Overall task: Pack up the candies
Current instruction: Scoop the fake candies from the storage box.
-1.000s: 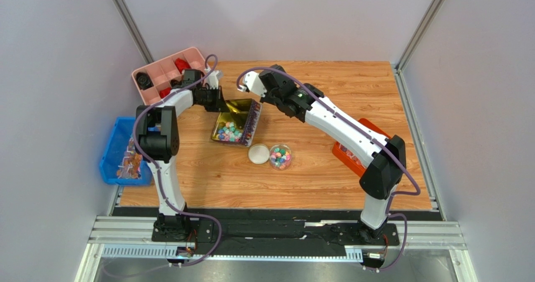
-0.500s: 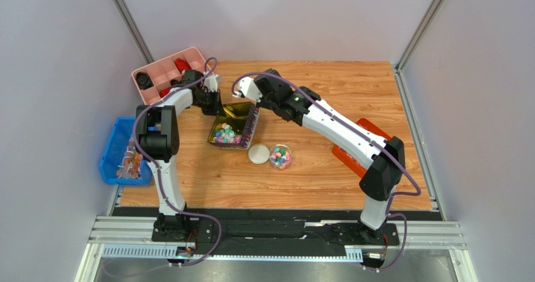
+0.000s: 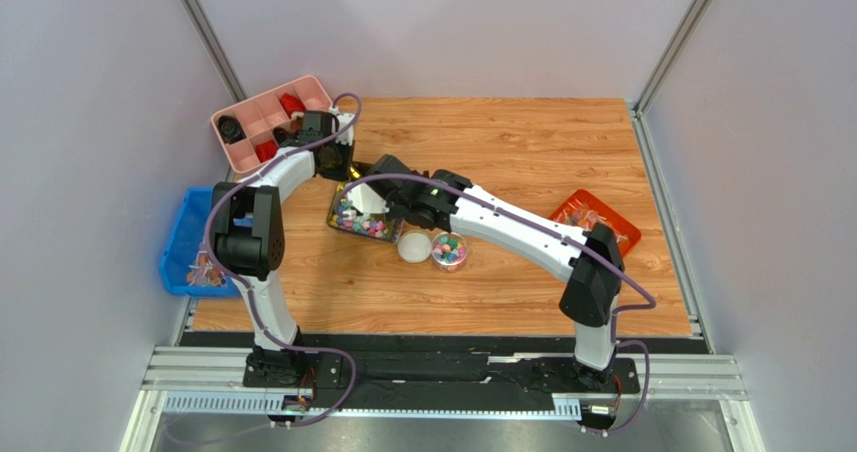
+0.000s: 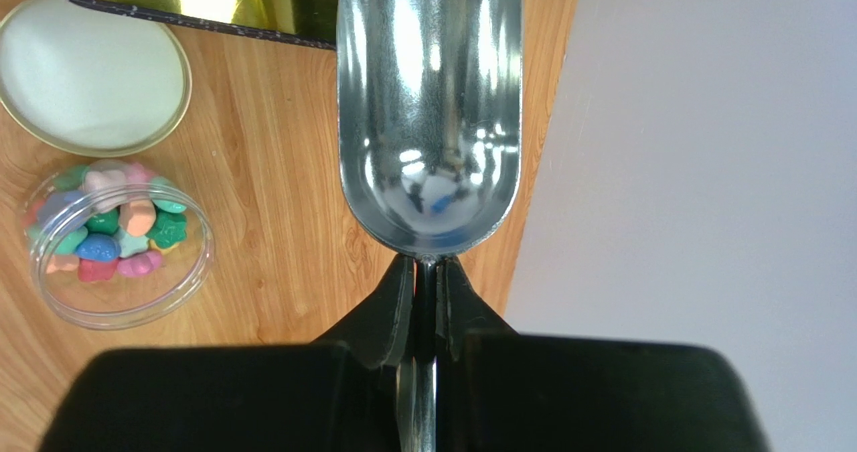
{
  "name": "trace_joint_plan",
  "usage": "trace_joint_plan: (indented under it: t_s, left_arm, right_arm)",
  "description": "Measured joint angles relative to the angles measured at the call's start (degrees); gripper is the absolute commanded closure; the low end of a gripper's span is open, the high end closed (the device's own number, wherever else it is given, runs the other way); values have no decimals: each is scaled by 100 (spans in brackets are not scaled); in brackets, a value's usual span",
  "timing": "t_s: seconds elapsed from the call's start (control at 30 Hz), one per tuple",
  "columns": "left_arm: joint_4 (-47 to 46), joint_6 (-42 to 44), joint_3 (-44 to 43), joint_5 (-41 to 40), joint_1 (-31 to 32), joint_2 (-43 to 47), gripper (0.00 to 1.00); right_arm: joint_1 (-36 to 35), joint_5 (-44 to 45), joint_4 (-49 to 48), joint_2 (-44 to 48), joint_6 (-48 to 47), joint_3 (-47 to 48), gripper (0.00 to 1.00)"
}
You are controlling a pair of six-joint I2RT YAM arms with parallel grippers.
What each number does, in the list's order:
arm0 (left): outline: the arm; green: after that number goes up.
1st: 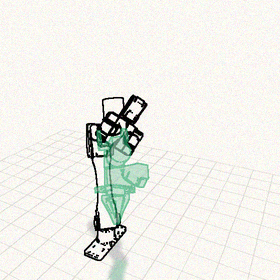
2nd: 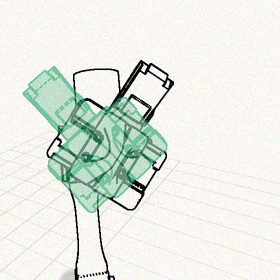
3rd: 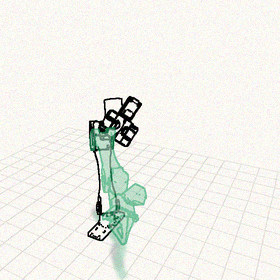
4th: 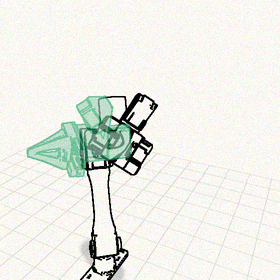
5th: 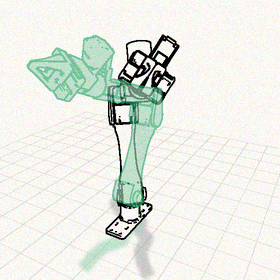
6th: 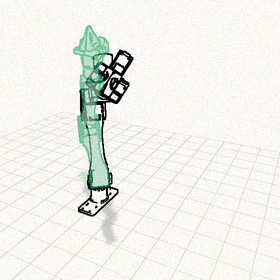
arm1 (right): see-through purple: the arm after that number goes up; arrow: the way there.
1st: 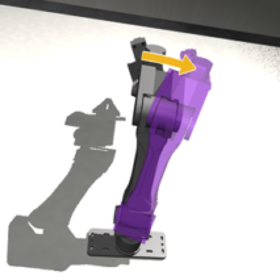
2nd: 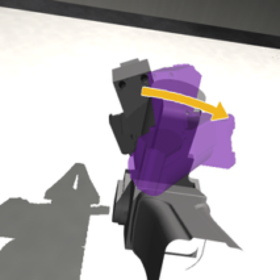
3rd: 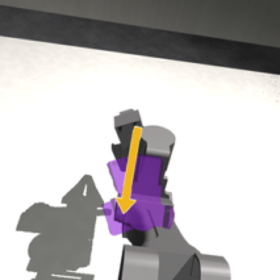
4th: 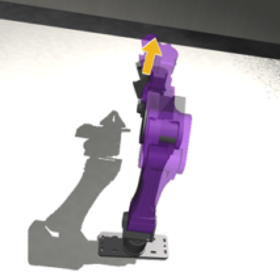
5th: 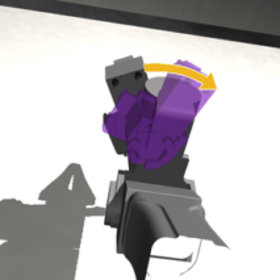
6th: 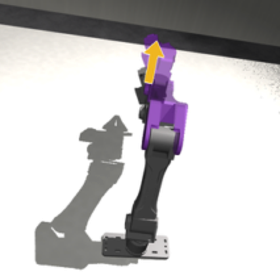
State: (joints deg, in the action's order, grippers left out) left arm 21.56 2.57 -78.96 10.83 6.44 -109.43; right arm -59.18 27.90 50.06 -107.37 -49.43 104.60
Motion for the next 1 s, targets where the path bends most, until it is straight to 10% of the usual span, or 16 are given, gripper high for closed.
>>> trace_joint_plan:
  t_s: [1.0]
  left_arm:
    - [-234, 61, 260, -813, 210, 101, 100]
  right_arm:
    - [-317, 1298, 1189, -2811, -1799, 2221, 100]
